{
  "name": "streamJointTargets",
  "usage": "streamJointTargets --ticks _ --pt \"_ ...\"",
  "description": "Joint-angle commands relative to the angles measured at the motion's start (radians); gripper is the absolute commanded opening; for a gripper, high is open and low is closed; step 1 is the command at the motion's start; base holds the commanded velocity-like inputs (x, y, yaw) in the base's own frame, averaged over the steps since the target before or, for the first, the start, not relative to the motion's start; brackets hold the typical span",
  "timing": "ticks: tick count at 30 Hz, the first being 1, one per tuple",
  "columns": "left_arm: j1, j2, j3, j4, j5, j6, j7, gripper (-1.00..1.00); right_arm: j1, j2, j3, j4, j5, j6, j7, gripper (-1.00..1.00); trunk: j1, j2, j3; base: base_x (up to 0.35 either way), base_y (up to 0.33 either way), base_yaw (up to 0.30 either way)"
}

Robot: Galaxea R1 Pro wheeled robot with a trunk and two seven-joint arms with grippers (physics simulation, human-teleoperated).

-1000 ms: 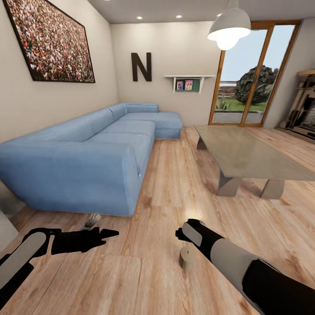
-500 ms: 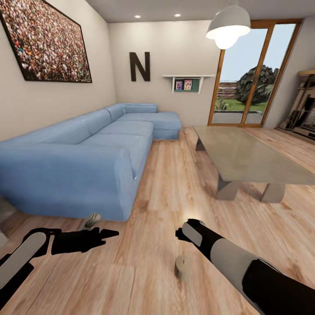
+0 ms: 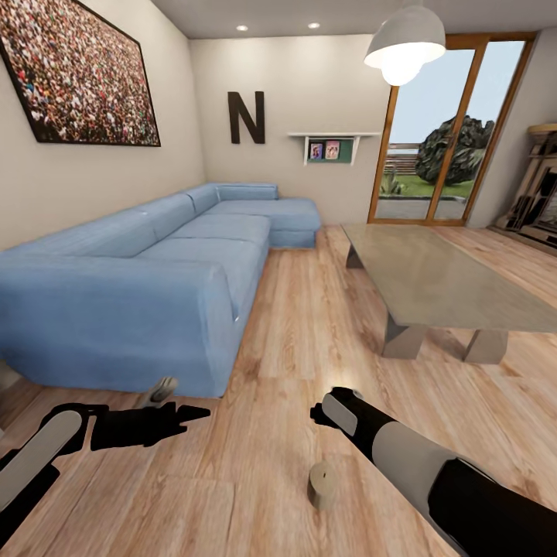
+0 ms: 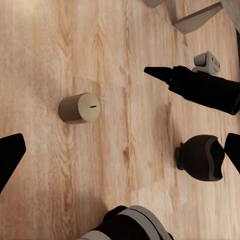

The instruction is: Place each of the two pumpkins and all three candles from the living room inside a cabinet in the living room (use any cabinet), then make sure every cabinet is closed, and position the cauldron so it is next to a table in the living room.

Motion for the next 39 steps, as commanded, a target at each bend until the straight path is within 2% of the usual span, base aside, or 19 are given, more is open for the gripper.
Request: streamJointTargets --ticks 1,20,26,31,34,36,39 --pt "-0.001 0.001 -0.001 -0.001 0.011 0.001 0.010 1.00 -0.001 -0.001 0.007 -0.001 -0.006 0.003 -0.006 1.00 0.000 0.000 -0.001 0.003 0.000 0.000" --pt "-0.001 0.001 0.000 -0.003 0.011 0.001 0.010 1.00 -0.002 -0.003 0.008 -0.002 -0.006 -0.018 0.038 1.00 0.008 -0.005 -0.071 0.000 0.000 0.000" --pt "-0.001 0.001 0.000 -0.003 0.011 0.001 0.010 1.00 -0.001 -0.003 0.032 -0.003 -0.006 -0.020 0.043 1.00 0.011 -0.006 -0.094 0.000 0.000 0.000" --pt "-0.001 0.002 0.000 -0.005 0.018 0.001 0.006 1.00 -0.002 -0.003 0.036 -0.006 -0.006 -0.021 0.046 1.00 0.013 -0.007 -0.113 0.000 0.000 0.000" --pt "-0.001 0.002 0.000 -0.008 0.026 0.002 -0.027 1.00 -0.002 -0.003 0.037 -0.012 -0.006 -0.021 0.046 1.00 0.014 -0.008 -0.125 0.000 0.000 0.000" --pt "-0.001 0.010 -0.001 -0.008 0.030 0.002 -0.102 1.00 -0.002 -0.004 0.037 -0.015 -0.006 -0.025 0.047 1.00 0.015 -0.008 -0.132 0.000 0.000 0.000" --pt "-0.001 0.045 -0.006 -0.008 0.031 0.002 -0.219 1.00 -0.002 -0.004 0.038 -0.016 -0.006 -0.028 0.059 1.00 0.016 -0.009 -0.144 0.000 0.000 0.000"
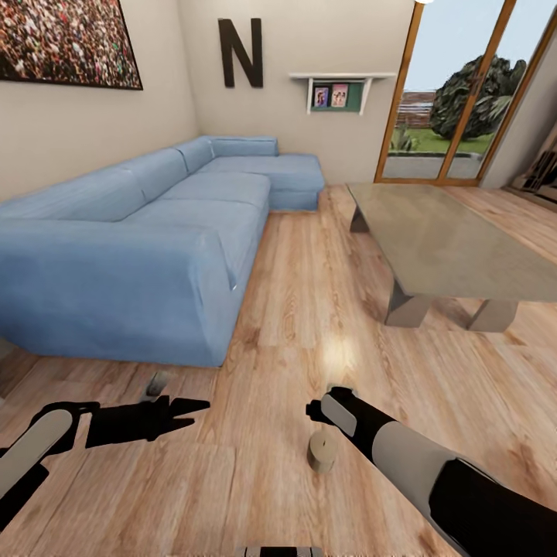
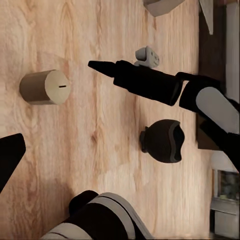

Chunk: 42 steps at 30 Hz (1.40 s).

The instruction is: Place each of the two pumpkins and all three candles from the living room inside a cabinet in the living room (use any cabinet), then make sure every cabinet is closed, and position the cauldron so it is next to a table in the living room.

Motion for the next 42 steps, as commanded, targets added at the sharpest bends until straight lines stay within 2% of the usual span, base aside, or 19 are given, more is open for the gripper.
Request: streamJointTargets --ticks 1,4,7,18,32,38,42 --pt "-0.001 0.005 -0.002 0.000 -0.002 0.001 -0.021 1.00 -0.001 -0.001 0.007 -0.002 -0.006 0.003 -0.004 1.00 0.000 -0.001 -0.005 0.000 0.000 0.000" --pt "-0.001 0.020 -0.005 0.001 -0.007 0.001 -0.090 1.00 -0.001 -0.001 0.007 -0.002 -0.006 0.001 0.002 1.00 0.000 -0.001 -0.005 0.000 0.000 0.000" --pt "-0.001 0.025 -0.006 0.002 -0.008 0.001 -0.109 1.00 -0.001 -0.001 0.007 -0.002 -0.006 0.000 0.003 1.00 0.000 -0.001 -0.005 0.000 0.000 0.000" --pt "-0.001 0.025 -0.021 -0.001 -0.010 0.001 -0.124 1.00 -0.001 -0.001 0.007 -0.002 -0.006 -0.002 0.004 1.00 0.005 -0.003 -0.044 0.000 0.000 0.000" --pt "-0.001 0.024 -0.023 -0.001 -0.010 0.001 -0.124 1.00 -0.001 0.000 0.008 -0.002 -0.006 -0.002 0.004 1.00 0.011 -0.006 -0.098 0.000 0.000 0.000" --pt "-0.001 0.024 -0.023 -0.001 -0.010 0.001 -0.124 1.00 -0.001 0.001 0.006 -0.002 0.028 -0.002 0.004 1.00 0.014 -0.008 -0.121 0.000 0.000 0.000" --pt "-0.001 0.024 -0.023 -0.001 -0.010 0.001 -0.124 1.00 -0.001 0.000 0.006 -0.002 0.036 -0.002 0.004 1.00 0.015 -0.009 -0.136 0.000 0.000 0.000"
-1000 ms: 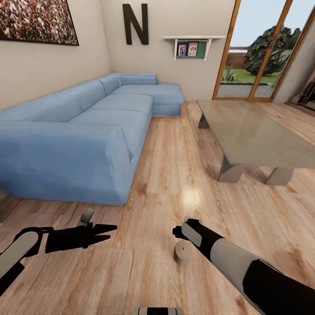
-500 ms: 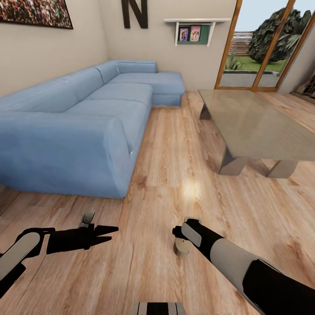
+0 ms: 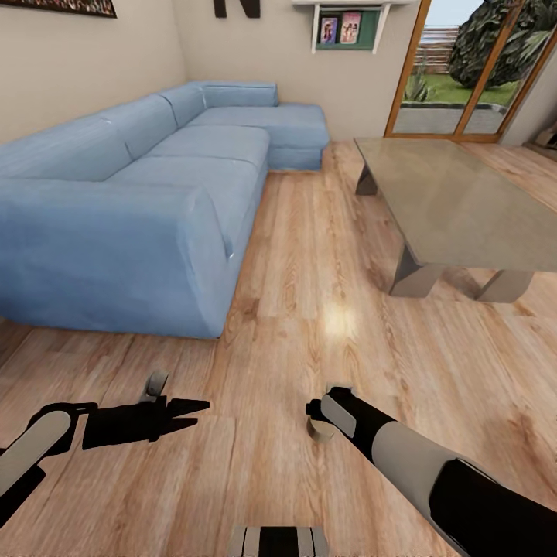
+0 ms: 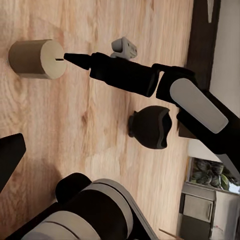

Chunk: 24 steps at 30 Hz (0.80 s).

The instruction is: Place each of the two pumpkins and all three candles from the living room inside a cabinet in the living room (use any cabinet), then make sure every cabinet is closed, and position the cauldron so it is next to a table in the living room.

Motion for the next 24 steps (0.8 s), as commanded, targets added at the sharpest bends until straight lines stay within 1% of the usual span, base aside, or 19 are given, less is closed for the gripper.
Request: streamJointTargets --ticks 1,11,16,24 --pt "-0.001 0.001 -0.001 0.000 -0.008 0.000 -0.010 1.00 -0.001 -0.001 0.007 -0.002 -0.005 0.003 -0.006 1.00 0.000 -0.001 -0.005 0.000 0.000 0.000" --pt "-0.001 0.001 -0.001 0.002 -0.008 0.000 -0.010 1.00 -0.001 -0.001 0.007 -0.002 -0.004 0.003 -0.006 1.00 0.005 -0.003 -0.043 0.000 0.000 0.000" --pt "-0.001 0.001 -0.001 0.002 -0.008 0.000 -0.010 1.00 -0.001 -0.001 0.007 -0.001 -0.004 0.003 0.009 1.00 0.007 -0.004 -0.063 0.000 0.000 0.000" --pt "-0.001 0.003 -0.001 0.002 -0.008 0.000 -0.010 1.00 -0.001 -0.001 0.007 -0.001 -0.004 0.003 0.012 1.00 0.007 -0.004 -0.063 0.000 0.000 0.000"
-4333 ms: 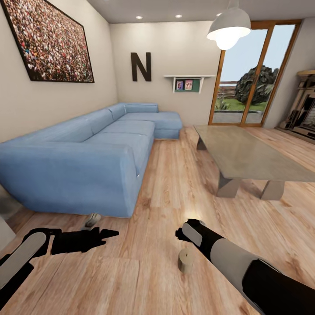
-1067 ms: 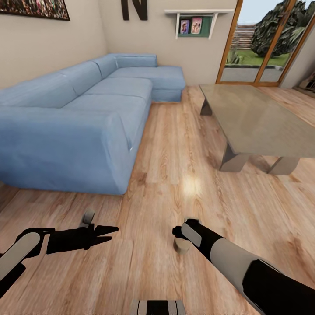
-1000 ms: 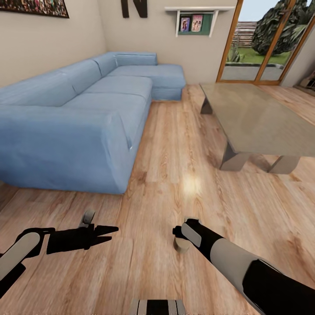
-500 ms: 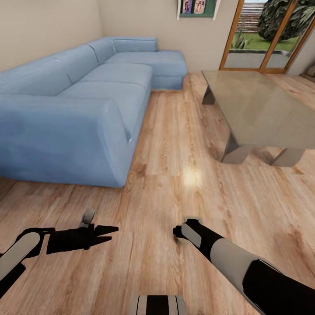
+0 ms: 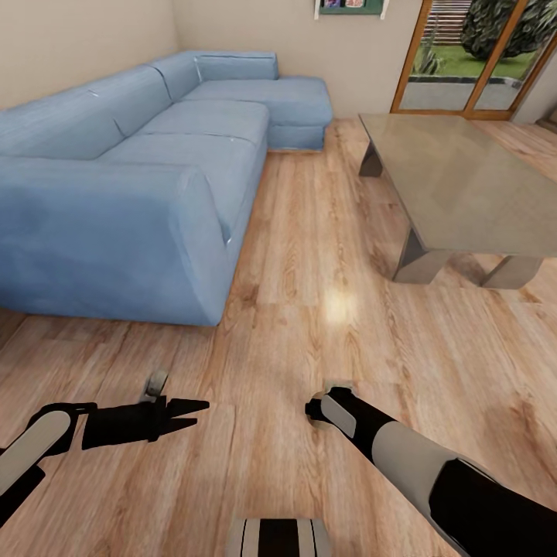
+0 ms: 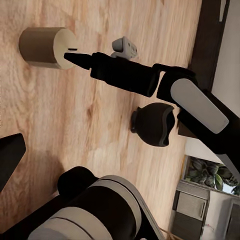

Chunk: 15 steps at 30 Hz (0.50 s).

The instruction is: Place each of the two pumpkins and all three candles from the living room inside a cabinet in the living room (use any cabinet), then make sure every cabinet is closed, and position the cauldron so it is next to a table in the living room.

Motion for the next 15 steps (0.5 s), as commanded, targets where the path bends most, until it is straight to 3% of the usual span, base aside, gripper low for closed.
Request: streamJointTargets --ticks 1,15 --pt "-0.001 0.000 -0.001 0.000 -0.009 0.000 -0.010 1.00 -0.001 -0.001 0.007 -0.002 -0.007 0.003 -0.006 1.00 0.000 0.000 -0.001 0.010 0.000 0.000" --pt "-0.001 -0.001 -0.001 0.000 -0.010 0.000 -0.010 1.00 -0.001 0.001 0.007 -0.002 -0.007 0.003 -0.006 1.00 0.000 0.000 -0.001 0.116 0.000 0.000"
